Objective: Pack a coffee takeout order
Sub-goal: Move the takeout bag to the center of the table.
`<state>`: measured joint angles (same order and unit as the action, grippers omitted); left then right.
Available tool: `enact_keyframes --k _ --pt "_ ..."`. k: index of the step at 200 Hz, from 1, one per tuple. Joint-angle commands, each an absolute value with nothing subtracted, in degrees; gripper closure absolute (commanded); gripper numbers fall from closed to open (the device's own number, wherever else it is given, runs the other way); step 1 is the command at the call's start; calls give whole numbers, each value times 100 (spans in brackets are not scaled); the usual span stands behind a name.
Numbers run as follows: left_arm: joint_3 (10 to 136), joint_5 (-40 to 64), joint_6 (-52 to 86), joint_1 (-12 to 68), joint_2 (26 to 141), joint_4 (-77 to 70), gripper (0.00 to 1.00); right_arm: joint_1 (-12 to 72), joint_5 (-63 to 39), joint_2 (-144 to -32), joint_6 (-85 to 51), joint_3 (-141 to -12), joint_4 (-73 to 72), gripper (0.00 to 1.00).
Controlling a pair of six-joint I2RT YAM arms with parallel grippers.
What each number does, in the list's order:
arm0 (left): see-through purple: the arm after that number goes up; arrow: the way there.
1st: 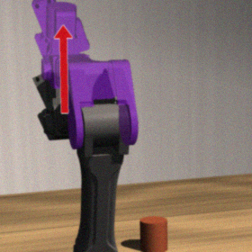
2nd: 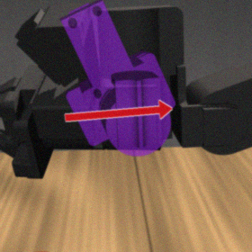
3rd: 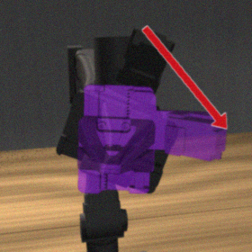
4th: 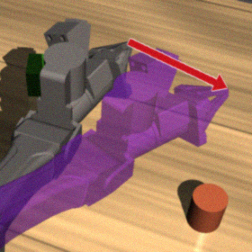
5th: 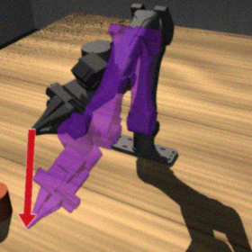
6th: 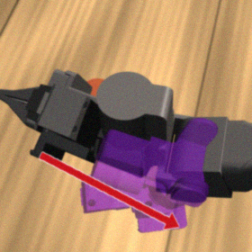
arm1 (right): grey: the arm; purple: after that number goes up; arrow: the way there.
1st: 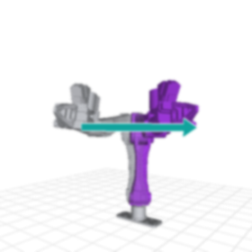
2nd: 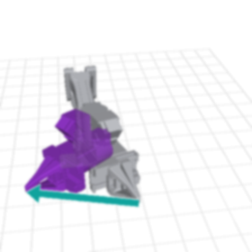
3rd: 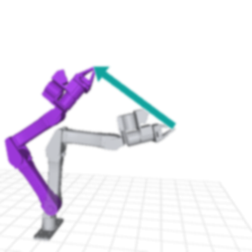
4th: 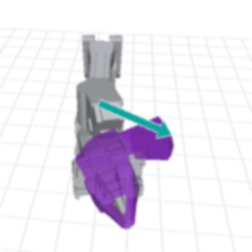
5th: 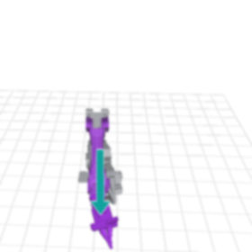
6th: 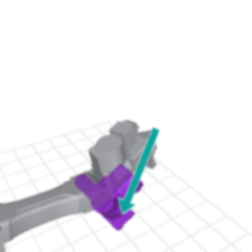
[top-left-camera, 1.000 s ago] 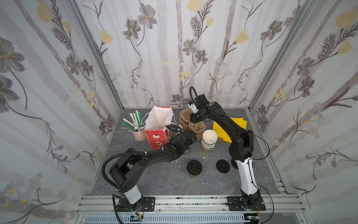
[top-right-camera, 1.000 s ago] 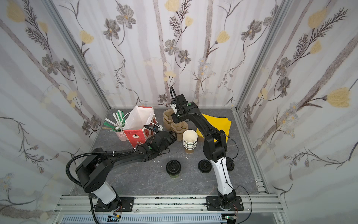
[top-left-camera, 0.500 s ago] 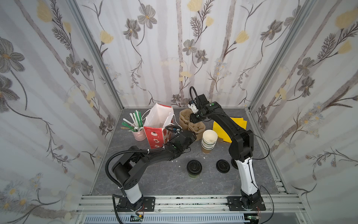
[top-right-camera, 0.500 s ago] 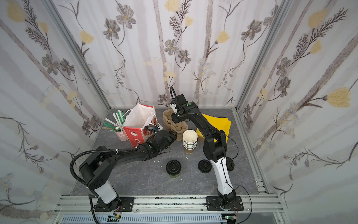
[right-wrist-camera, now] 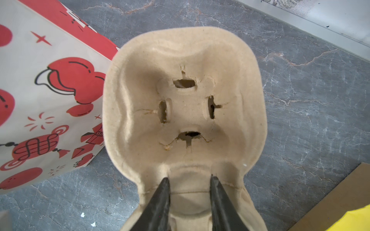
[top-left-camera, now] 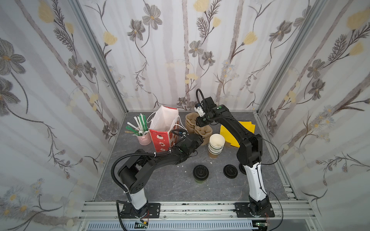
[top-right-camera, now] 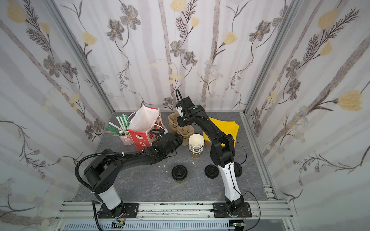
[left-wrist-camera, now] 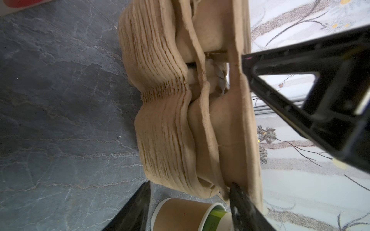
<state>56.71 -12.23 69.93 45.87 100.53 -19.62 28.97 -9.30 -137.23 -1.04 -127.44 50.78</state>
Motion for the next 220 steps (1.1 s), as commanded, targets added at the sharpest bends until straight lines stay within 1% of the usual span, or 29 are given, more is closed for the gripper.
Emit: enact_keyframes --k 1,59,92,110,129,159,220 --pt "5640 -1239 7126 4579 10091 -2101 38 2909 -956 -13575 -141 -12744 4897 66" --pt "5615 -1265 7097 4579 10046 -2109 37 2908 -748 -13409 -197 -12742 4916 66" --pt "5635 -1265 6967 4607 9942 -2127 31 2909 -631 -13284 -274 -12744 4892 66" --pt "5638 -1410 6833 4699 9797 -2136 26 2908 -607 -13202 -308 -12740 4852 66" --pt "5616 -1536 6709 4827 9655 -2136 23 2909 -542 -13127 -346 -12744 4820 66" --pt "5511 -1624 6609 4969 9426 -2127 22 2899 -399 -13007 -472 -12746 4795 66" --pt "5202 -2089 5783 5436 8572 -1911 22 2900 -242 -12669 -693 -12744 4720 66"
